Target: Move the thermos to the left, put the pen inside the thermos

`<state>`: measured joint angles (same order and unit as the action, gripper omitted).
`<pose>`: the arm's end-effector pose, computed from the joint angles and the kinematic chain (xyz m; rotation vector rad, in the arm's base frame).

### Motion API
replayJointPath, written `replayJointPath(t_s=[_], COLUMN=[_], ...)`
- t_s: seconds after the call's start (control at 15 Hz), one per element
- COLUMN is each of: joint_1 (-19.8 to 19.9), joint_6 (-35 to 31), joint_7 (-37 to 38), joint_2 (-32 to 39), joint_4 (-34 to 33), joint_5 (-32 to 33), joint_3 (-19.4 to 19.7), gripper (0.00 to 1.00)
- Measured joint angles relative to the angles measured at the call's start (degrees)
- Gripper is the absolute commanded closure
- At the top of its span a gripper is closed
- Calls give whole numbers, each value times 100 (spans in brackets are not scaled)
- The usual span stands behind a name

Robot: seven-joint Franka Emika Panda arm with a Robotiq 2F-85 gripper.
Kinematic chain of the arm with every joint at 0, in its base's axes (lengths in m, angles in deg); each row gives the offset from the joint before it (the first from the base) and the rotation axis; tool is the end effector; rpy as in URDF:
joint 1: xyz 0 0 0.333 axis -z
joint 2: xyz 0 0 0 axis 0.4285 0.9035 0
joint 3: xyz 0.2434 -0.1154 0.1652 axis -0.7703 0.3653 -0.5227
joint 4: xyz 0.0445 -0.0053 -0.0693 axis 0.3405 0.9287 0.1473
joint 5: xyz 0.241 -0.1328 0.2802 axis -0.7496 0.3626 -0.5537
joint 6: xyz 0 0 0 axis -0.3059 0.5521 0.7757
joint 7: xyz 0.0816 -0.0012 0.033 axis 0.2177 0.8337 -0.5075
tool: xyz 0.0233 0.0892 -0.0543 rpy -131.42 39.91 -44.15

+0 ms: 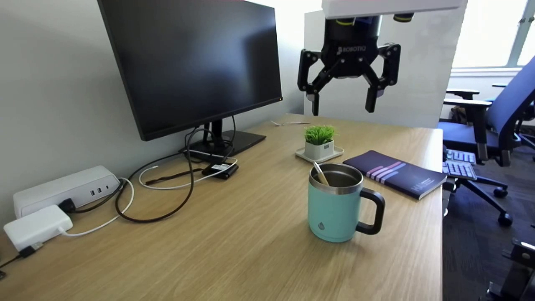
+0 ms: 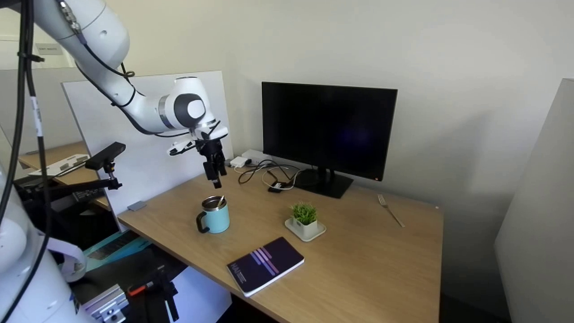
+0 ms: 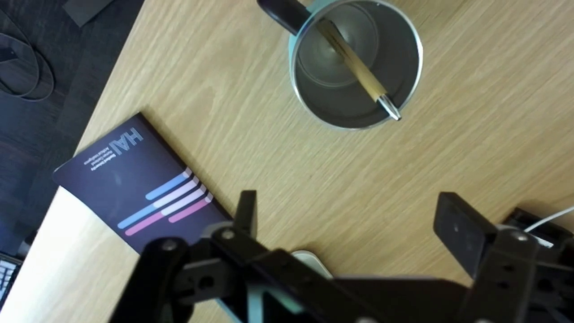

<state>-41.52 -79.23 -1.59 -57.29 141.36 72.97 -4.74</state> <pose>0.4215 0.2545 0.3033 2.9886 -0.8014 0.2483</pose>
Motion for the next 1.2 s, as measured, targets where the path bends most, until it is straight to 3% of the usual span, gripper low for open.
replayJointPath(t_s=[0.27, 0.53, 0.87, 1.2], joint_1=[108, 157, 587, 1005], joint_6=[-39, 53, 740, 1450], joint_7=[-1841, -3567, -5620, -6729], joint_2=[-16, -22, -205, -563], joint_4=[38, 39, 78, 189], joint_5=[-1328, -2122, -2335, -2083], joint_3=[88, 143, 596, 1020], gripper=[0, 0, 0, 0])
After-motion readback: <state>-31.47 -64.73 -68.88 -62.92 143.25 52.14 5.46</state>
